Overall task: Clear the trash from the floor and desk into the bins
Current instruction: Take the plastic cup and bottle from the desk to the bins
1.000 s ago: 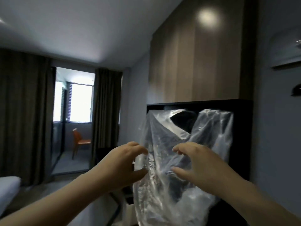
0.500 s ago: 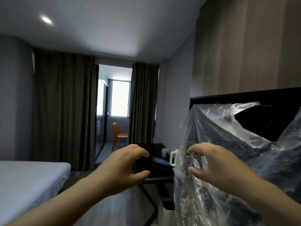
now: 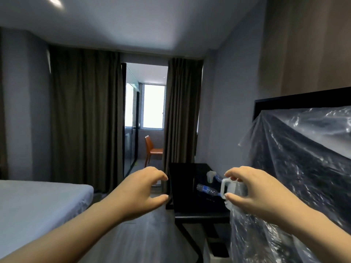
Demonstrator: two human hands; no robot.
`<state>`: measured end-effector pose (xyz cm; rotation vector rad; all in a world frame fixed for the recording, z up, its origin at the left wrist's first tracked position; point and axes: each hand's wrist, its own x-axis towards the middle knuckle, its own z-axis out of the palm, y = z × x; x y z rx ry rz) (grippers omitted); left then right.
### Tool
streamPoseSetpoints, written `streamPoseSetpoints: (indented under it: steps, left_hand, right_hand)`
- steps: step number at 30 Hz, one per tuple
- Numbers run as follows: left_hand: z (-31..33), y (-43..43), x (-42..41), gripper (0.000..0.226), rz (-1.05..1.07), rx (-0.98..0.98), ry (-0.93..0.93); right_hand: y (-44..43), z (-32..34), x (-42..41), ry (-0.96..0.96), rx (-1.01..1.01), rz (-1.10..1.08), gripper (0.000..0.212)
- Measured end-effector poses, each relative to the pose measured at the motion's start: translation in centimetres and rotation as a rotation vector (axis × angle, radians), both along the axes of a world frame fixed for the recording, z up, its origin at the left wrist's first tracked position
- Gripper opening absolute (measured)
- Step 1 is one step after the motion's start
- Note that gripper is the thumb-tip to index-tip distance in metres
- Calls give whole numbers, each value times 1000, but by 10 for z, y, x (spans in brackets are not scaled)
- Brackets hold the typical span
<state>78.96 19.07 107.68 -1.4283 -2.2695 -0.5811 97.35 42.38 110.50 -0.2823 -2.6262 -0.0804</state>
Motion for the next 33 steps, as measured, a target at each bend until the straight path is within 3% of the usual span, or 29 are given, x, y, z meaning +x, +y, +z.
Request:
streamPoseSetpoints:
  steps: [15, 33]
  left_hand:
    - [-23, 66, -268, 46, -165, -19, -121]
    - [-66, 252, -539, 45, -187, -161, -217]
  right_hand:
    - [38, -56, -249, -100, -151, -150, 45]
    - [214, -114, -520, -116, -384, -180, 46]
